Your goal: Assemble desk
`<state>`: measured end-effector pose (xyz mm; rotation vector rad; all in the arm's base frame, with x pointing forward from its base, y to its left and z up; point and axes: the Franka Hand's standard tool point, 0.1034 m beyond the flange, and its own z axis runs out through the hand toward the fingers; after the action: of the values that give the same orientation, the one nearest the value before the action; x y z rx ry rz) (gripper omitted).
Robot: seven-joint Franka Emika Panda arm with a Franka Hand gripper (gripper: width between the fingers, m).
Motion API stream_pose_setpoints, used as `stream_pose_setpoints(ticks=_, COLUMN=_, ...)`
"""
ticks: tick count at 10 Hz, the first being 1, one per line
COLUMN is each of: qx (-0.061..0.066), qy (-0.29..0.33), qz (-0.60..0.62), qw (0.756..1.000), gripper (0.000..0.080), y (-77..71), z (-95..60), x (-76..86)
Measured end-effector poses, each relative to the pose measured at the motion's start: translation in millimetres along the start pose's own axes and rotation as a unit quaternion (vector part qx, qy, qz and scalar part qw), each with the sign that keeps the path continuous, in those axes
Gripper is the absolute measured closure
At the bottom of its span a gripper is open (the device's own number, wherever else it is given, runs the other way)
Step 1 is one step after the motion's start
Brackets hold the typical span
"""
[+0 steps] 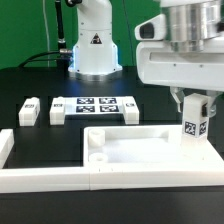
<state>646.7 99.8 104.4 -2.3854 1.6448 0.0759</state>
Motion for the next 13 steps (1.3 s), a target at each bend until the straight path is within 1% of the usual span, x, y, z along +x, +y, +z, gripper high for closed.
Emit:
stream_pose_setpoints(ticks=1, qx=0.005, qy=-0.01, qz=0.034, qw=0.999, gripper=0.0498, y=0.2, z=0.0, x=0.8)
stream_pose_setpoints(ticks=2, qx=0.007, qy=-0.011, qz=0.04, qw=0.999, gripper=0.0498, y=0.6, z=0.2, x=-0.1)
stream_pose_setpoints(ticks=4, qx=0.006, qy=-0.012, qz=0.027, qw=1.0, gripper=0.0495, y=0.7, z=0.4, x=-1.0)
stream_pose_setpoints(ticks=5, qx=0.004, qy=-0.008, qz=-0.004, qw=1.0, gripper=0.0495, y=1.0, z=0.5, x=-0.4)
stream_pose_setpoints(ticks=6, qx=-0.004, qy=0.006, qz=-0.15, qw=0.989, gripper=0.027, y=0.2, z=-0.7, x=1.4)
stream_pose_setpoints(ticks=7, qx=-0.011, qy=0.012, qz=-0.211, qw=0.977, gripper=0.027, y=-0.7, z=-1.1, x=-0.6)
stream_pose_setpoints(ticks=8, qx=-0.016, qy=0.017, qz=-0.263, qw=0.965, gripper=0.0172, y=-1.0, z=-0.9, x=-5.1)
stream_pose_setpoints(ticks=10, qx=-0.018, qy=0.016, qz=-0.332, qw=0.943, gripper=0.0156, y=0.0, z=-0.7, x=-2.2)
stream_pose_setpoints(ticks=11, qx=-0.019, qy=0.016, qz=-0.373, qw=0.927, gripper=0.0151, y=-0.3, z=-0.9, x=-2.9)
stream_pose_setpoints(ticks=12, qx=-0.027, qy=0.033, qz=-0.471, qw=0.881, gripper=0.0151, y=-3.8, z=-3.4, x=-5.5)
stream_pose_setpoints(ticks=13, qx=-0.034, qy=0.036, qz=-0.573, qw=0.818, gripper=0.015, y=-4.0, z=-4.1, x=-4.6)
